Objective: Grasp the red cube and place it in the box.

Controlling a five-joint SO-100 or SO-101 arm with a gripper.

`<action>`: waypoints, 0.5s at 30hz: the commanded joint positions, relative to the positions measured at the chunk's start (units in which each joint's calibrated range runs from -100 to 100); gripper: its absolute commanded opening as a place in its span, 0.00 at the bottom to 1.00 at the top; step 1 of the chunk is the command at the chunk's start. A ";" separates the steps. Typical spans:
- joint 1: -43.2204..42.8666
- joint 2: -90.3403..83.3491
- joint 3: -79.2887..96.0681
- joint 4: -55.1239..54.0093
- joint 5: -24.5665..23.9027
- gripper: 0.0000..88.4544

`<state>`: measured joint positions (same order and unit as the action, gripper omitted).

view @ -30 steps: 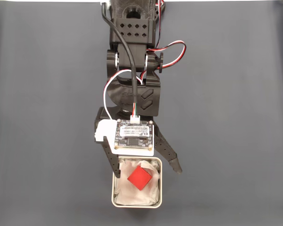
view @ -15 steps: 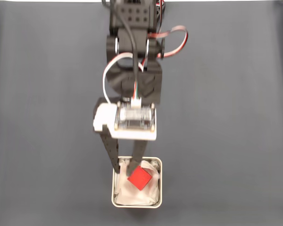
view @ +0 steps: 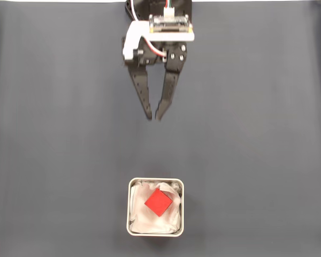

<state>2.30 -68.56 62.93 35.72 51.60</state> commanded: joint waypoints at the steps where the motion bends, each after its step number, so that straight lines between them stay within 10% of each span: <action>1: -0.38 -17.75 16.72 2.64 0.44 0.00; 15: -0.88 -31.35 36.89 36.90 -1.61 0.00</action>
<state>2.30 -99.13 99.10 67.78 50.92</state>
